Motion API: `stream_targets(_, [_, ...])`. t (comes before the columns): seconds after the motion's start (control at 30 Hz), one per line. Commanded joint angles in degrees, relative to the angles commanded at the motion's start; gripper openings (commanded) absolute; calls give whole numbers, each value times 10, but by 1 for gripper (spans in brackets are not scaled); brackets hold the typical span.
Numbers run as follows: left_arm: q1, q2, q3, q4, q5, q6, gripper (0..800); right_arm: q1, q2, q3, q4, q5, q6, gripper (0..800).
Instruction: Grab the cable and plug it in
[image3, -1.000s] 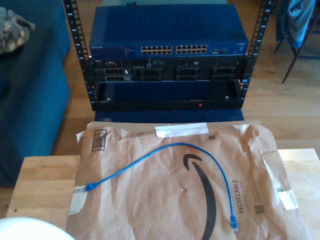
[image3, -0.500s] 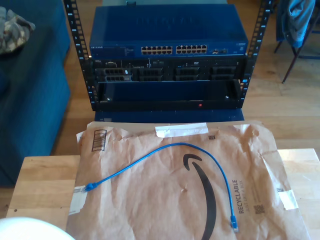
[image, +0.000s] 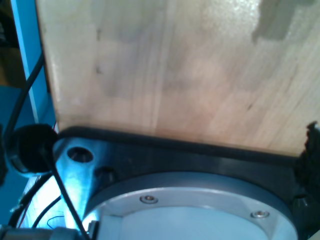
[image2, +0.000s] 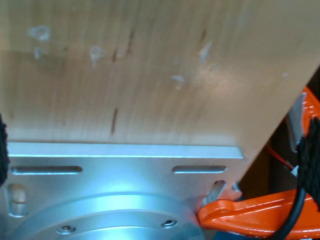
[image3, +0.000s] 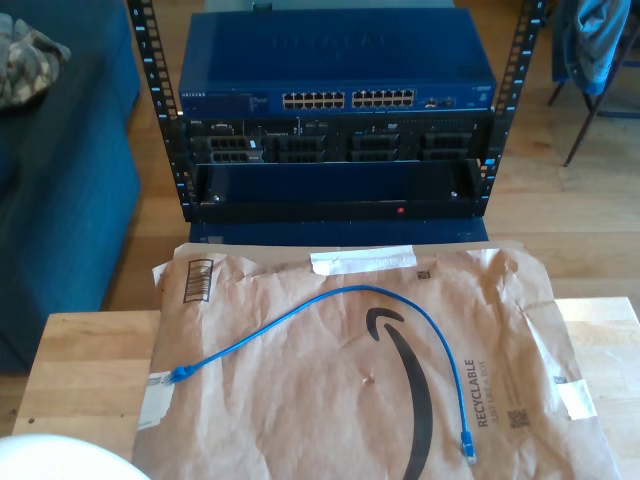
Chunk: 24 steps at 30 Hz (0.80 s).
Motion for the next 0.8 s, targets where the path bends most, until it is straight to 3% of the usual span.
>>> stream_targets(0.2, [1,0,0,0,2,1,799,-11,-7,10,12,-20,3,798])
stream_targets(0.4, [1,0,0,0,0,3,799,-53,-112,102,34,-174,3,798])
stream_targets(0.8, [1,0,0,0,2,3,800,-76,-124,105,44,-172,2,800])
